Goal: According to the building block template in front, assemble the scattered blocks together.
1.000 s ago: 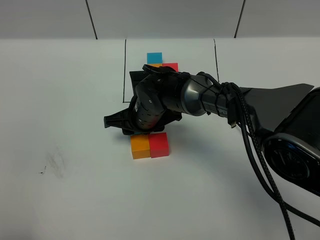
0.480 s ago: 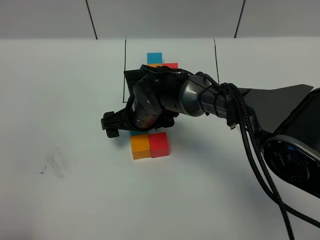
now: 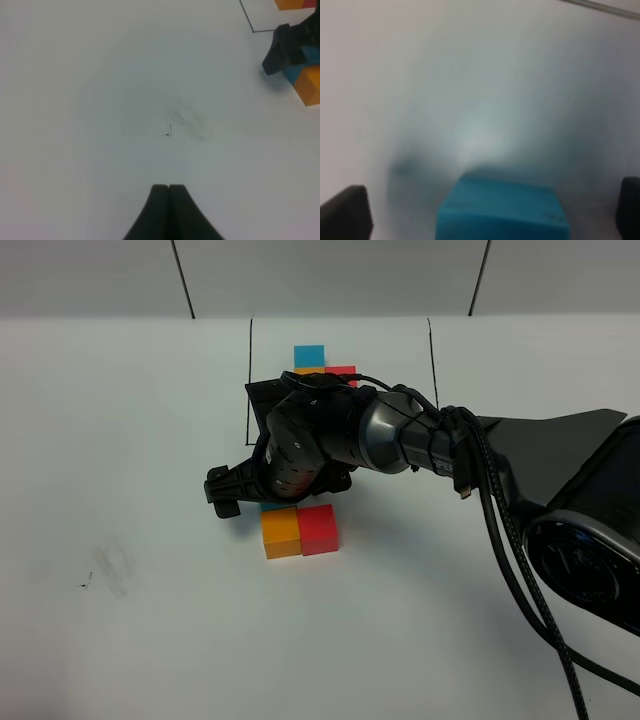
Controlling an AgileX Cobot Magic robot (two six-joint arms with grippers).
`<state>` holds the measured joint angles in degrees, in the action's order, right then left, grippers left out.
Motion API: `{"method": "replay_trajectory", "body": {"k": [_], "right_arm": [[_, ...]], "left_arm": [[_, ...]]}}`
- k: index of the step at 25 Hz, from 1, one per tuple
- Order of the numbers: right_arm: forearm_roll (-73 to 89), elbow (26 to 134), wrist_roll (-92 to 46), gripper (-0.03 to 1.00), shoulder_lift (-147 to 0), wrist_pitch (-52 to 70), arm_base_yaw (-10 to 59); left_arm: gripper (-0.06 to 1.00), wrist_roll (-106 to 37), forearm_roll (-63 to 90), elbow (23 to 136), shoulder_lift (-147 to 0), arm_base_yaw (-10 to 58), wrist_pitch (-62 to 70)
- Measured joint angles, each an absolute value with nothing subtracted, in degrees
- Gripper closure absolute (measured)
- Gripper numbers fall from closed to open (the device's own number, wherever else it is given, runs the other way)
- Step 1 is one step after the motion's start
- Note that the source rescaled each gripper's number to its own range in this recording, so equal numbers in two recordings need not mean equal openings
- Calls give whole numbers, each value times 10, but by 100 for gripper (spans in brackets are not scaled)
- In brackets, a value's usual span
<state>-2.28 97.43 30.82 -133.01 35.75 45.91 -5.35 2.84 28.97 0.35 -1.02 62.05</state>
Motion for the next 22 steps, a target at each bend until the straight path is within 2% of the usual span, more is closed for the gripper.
{"method": "replay_trajectory", "body": {"k": [22], "right_arm": [[-93,961,315,-3,-1233,393,455]], "left_arm": [[94,-53,28,290,4,-10,621]]}}
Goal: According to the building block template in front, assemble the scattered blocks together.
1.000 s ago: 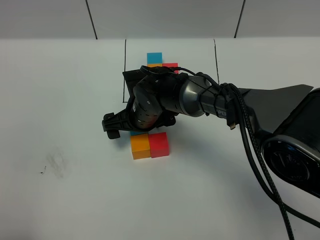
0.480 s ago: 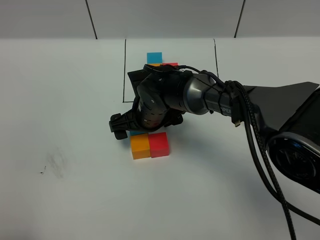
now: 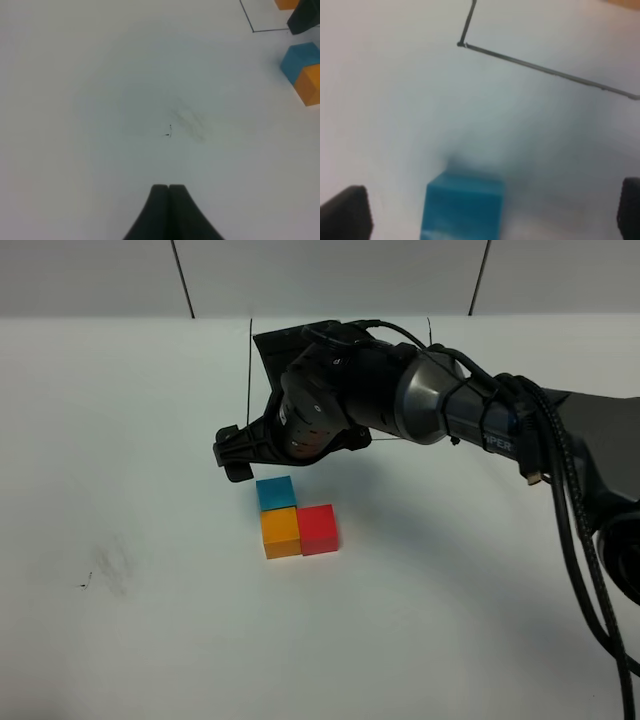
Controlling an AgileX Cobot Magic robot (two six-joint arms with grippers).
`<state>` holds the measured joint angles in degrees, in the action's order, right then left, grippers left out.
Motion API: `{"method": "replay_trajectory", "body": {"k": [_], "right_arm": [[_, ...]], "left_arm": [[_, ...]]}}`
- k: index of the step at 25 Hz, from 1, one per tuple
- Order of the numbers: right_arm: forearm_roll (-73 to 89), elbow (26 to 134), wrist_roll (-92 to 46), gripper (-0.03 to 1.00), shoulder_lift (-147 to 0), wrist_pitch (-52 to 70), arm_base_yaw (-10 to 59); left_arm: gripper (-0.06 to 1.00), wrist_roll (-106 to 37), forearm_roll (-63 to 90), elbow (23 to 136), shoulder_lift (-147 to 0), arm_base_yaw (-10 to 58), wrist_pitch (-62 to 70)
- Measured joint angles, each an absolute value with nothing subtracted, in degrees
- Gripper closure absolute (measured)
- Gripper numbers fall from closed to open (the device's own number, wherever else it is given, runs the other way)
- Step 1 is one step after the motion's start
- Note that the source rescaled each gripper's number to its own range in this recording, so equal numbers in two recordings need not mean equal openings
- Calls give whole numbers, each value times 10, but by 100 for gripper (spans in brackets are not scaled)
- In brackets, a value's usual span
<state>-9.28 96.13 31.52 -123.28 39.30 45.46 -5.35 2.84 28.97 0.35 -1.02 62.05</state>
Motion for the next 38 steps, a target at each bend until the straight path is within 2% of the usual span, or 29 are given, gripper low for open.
{"method": "replay_trajectory", "body": {"k": [3,5,7,9,11,13,17,28,38], "right_arm": [[-122,961,315,1,-1211,411,455],[-140,961,315,12,-1200,422,455],[-152,961,315,31,-1194,435,455],[-158,961,315,60,-1192,452,455],[-166,961,315,83,-1192,467,455],[-170,961,314,92,-1192,479,452],[-171,961,314,96,-1192,513,435],[-184,934,303,96,-1168,573,368],[-174,698,310,96,-1018,466,245]], "left_arm": [[94,-53,28,290,4,-10,621],[94,-53,28,290,4,-10,621],[94,-53,28,290,4,-10,621],[94,-53,28,290,4,-10,621],[94,-53,28,290,4,-10,621],[94,-53,28,290,4,-10,621],[94,-53,28,290,4,-10,621],[94,-53,28,290,4,-10,621],[94,-53,28,290,4,-10,621]]}}
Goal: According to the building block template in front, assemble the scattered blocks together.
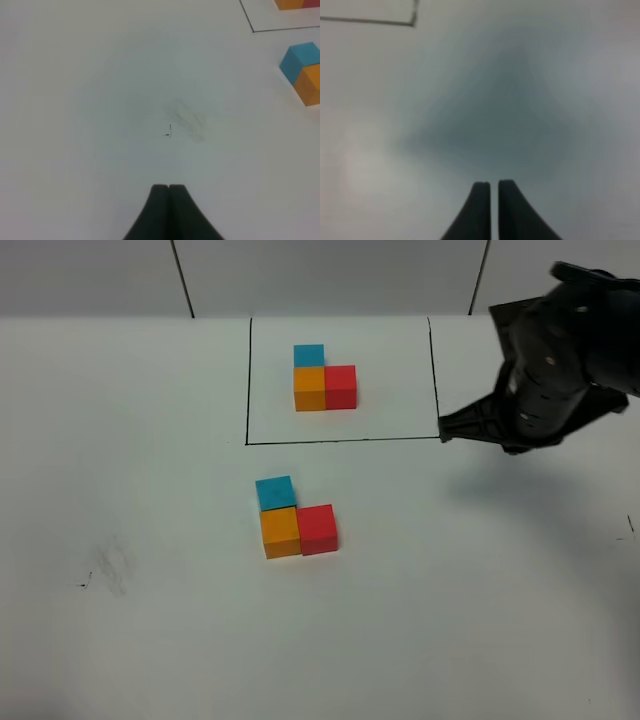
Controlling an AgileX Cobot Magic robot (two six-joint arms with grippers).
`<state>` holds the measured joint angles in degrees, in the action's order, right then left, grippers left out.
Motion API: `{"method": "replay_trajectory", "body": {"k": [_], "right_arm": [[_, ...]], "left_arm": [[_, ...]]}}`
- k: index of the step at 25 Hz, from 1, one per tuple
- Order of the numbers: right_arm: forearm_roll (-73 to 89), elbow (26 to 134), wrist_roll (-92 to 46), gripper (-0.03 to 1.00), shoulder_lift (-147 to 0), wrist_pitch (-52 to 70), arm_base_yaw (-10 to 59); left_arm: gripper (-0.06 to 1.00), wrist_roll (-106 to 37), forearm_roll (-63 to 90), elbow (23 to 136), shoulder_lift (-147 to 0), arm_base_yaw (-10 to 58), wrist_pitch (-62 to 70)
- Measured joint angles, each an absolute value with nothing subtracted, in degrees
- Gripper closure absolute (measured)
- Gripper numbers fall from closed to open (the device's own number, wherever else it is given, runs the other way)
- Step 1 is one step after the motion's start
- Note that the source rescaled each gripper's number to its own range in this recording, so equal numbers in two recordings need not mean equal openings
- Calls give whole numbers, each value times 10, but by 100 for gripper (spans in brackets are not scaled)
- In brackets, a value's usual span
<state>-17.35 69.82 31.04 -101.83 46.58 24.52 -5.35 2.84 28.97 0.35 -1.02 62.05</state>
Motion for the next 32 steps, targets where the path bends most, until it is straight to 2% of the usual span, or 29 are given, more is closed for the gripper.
{"method": "replay_trajectory", "body": {"k": [10,19,26,32], "right_arm": [[-172,448,310,97,-782,445,141],[-182,282,300,97,-516,468,134],[-167,264,300,97,-381,470,139],[-139,275,295,97,-339,510,139]], "left_arm": [[94,-53,28,290,4,-10,621],[94,-53,28,290,4,-10,621],[94,-53,28,290,4,-10,621],[94,-53,28,290,4,-10,621]]}}
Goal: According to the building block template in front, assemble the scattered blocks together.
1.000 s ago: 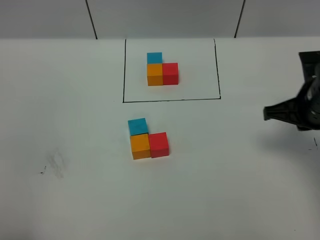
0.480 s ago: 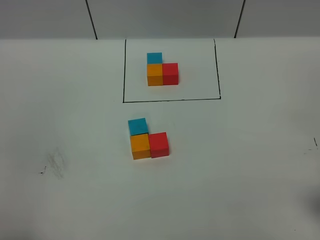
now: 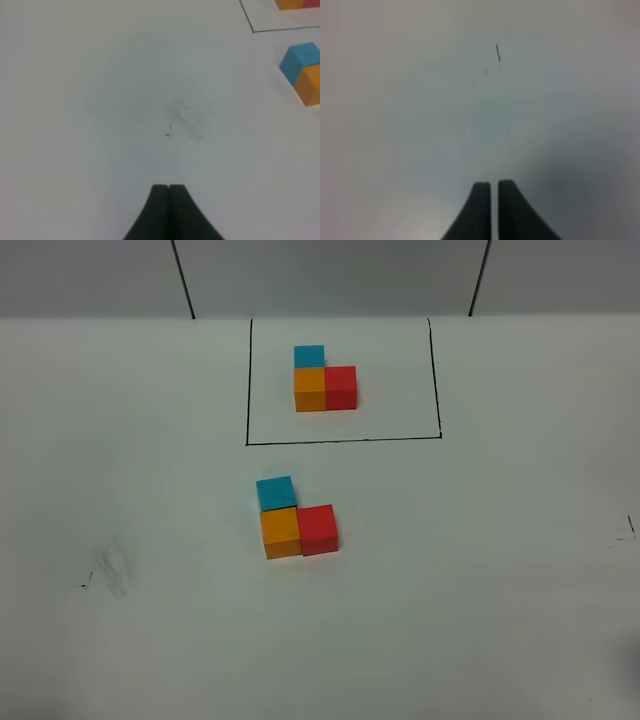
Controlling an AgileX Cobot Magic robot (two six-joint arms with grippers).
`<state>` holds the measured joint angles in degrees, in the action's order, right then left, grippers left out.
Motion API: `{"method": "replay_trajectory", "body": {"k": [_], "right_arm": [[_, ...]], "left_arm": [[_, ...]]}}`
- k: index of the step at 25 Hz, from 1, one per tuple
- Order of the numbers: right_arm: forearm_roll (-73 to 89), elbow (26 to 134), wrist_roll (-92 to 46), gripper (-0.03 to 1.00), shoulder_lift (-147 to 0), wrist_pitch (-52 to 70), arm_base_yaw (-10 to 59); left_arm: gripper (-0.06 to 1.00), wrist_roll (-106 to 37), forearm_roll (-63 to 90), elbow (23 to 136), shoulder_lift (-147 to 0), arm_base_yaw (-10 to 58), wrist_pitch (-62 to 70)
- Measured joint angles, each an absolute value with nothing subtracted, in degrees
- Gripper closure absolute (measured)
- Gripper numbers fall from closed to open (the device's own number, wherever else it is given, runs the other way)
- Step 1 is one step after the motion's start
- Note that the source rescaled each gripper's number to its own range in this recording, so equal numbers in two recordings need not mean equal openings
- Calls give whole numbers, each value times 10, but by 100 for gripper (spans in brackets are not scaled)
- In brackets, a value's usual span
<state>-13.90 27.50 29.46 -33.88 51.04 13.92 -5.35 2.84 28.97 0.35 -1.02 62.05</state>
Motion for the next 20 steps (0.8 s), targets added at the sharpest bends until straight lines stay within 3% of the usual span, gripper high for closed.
{"method": "replay_trajectory", "body": {"k": [11,20], "right_arm": [[-140,294,223,97,-334,627,139],[-136,294,199,97,-334,629,139]], "left_arm": [[94,-53,28,290,4,-10,621],[94,-53,28,290,4,-10,621]]}}
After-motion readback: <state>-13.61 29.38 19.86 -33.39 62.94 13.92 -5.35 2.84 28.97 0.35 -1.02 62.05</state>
